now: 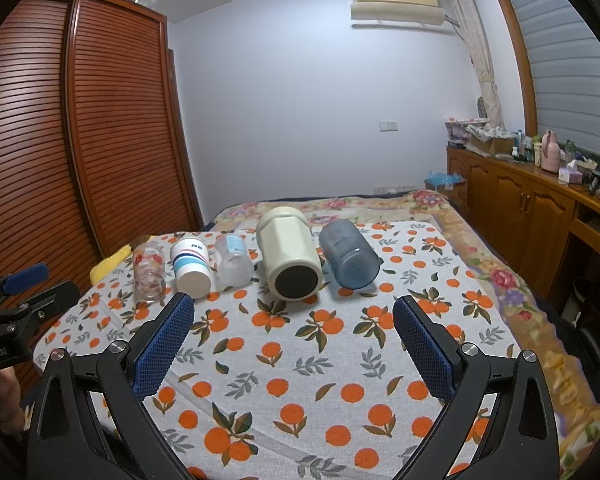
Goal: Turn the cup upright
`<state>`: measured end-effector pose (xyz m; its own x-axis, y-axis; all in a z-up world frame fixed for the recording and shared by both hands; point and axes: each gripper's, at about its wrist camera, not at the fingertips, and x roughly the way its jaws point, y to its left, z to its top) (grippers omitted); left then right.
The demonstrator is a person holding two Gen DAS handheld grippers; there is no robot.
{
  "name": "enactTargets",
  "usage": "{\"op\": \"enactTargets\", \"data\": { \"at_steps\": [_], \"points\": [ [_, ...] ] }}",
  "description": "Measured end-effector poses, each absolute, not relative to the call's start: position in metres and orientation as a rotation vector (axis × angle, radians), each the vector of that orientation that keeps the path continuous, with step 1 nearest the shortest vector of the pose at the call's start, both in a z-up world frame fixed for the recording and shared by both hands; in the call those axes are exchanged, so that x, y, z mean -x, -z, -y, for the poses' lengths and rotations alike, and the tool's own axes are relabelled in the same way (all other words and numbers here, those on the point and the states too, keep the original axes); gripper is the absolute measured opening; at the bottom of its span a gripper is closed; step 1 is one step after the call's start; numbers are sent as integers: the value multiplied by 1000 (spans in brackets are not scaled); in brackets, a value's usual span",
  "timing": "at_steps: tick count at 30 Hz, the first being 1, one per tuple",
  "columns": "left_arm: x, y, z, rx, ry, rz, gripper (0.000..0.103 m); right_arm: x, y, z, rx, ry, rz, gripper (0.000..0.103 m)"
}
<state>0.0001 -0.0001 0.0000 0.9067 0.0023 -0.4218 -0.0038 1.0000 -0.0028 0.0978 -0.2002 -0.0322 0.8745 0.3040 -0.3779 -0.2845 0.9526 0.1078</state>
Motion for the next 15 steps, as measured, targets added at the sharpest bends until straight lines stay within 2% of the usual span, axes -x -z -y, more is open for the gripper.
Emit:
{"op": "enactTargets", "data": {
  "at_steps": [15],
  "points": [
    [0, 0, 0, 4, -3, -434, 90, -98, 33, 200, -50, -308, -406, 101]
  ]
}}
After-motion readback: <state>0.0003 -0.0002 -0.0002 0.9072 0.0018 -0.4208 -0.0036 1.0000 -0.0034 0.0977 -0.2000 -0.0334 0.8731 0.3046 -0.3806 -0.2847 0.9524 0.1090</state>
